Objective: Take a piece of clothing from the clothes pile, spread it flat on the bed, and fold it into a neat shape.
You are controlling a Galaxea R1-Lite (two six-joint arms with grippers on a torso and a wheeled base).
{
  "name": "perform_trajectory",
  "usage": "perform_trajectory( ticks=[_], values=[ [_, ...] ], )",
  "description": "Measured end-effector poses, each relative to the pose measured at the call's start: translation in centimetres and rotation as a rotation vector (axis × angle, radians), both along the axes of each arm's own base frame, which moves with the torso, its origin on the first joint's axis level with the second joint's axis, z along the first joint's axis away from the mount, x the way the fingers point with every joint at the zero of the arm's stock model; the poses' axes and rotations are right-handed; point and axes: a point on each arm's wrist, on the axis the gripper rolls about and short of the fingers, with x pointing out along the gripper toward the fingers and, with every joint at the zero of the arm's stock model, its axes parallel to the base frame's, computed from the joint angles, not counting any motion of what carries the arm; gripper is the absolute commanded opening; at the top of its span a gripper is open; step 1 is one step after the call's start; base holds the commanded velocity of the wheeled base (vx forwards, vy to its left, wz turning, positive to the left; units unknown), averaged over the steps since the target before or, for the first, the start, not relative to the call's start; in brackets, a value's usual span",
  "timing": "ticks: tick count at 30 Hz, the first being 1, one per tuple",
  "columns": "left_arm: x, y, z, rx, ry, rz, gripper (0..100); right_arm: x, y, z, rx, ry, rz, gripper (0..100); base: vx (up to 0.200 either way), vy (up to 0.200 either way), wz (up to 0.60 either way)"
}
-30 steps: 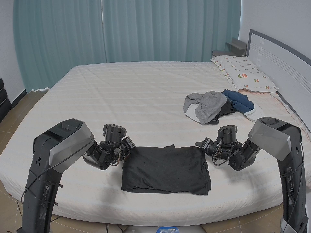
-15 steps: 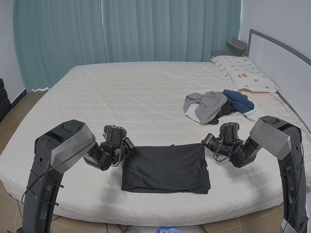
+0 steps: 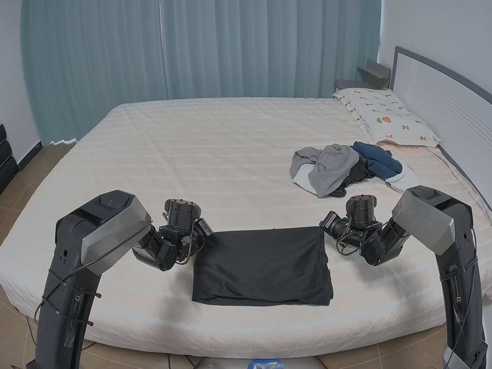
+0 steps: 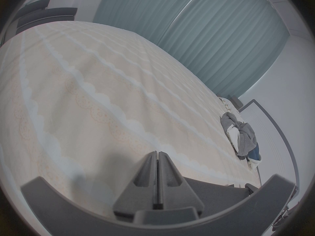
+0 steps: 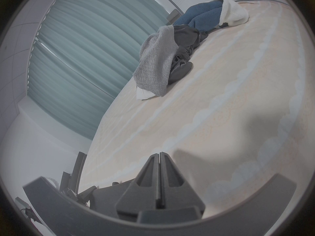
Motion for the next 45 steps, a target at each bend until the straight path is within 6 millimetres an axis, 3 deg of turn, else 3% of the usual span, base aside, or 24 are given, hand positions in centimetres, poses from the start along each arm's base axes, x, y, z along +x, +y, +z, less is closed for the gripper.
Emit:
perform_trajectory(
  ticks=[5, 6, 8, 9, 15, 20, 24, 35, 40, 45],
  values=[
    [0.0, 0.0, 0.0, -0.003, 0.001, -0.001, 0, 0.0, 0.2, -0.3, -0.002, 0.004, 0.003, 0, 0.000, 0.000, 0.00],
    [0.0, 0.0, 0.0, -0.003, 0.002, -0.002, 100, 0.0, 0.2, -0.3, -0.002, 0.005, 0.004, 0, 0.000, 0.000, 0.00],
    [0.0, 0.0, 0.0, -0.003, 0.002, -0.003, 100, 0.0, 0.3, -0.4, -0.002, 0.006, 0.005, 0, 0.000, 0.000, 0.00],
    [0.0, 0.0, 0.0, -0.003, 0.002, -0.003, 100, 0.0, 0.3, -0.4, -0.002, 0.005, 0.006, 100, 0.000, 0.000, 0.00],
    [-0.1, -0.1, 0.1, -0.006, 0.000, -0.005, 100, -0.4, 0.2, 0.0, 0.001, 0.003, 0.008, 100, 0.000, 0.000, 0.00],
    [-0.2, 0.0, 0.2, -0.022, 0.005, 0.006, 100, -1.9, -0.5, 1.0, 0.013, 0.035, 0.024, 100, 0.000, 0.000, 0.00],
    [-0.5, 0.1, 0.3, -0.043, 0.017, 0.018, 100, -4.1, -1.0, 1.3, 0.030, 0.083, 0.088, 100, 0.000, 0.000, 0.00],
    [-1.9, 2.2, 1.4, -0.144, 0.090, -0.051, 100, -12.6, -1.9, 1.9, 0.027, 0.250, 0.269, 100, 0.000, 0.000, 0.00],
    [-2.5, 3.2, 1.9, -0.173, 0.113, -0.077, 100, -15.1, -1.0, 2.5, 0.005, 0.266, 0.356, 100, 0.000, 0.000, 0.00],
    [-2.9, 3.4, 2.4, -0.187, 0.119, -0.095, 100, -16.3, 0.1, 2.6, -0.009, 0.279, 0.405, 100, 0.000, 0.000, 0.00]
  ],
)
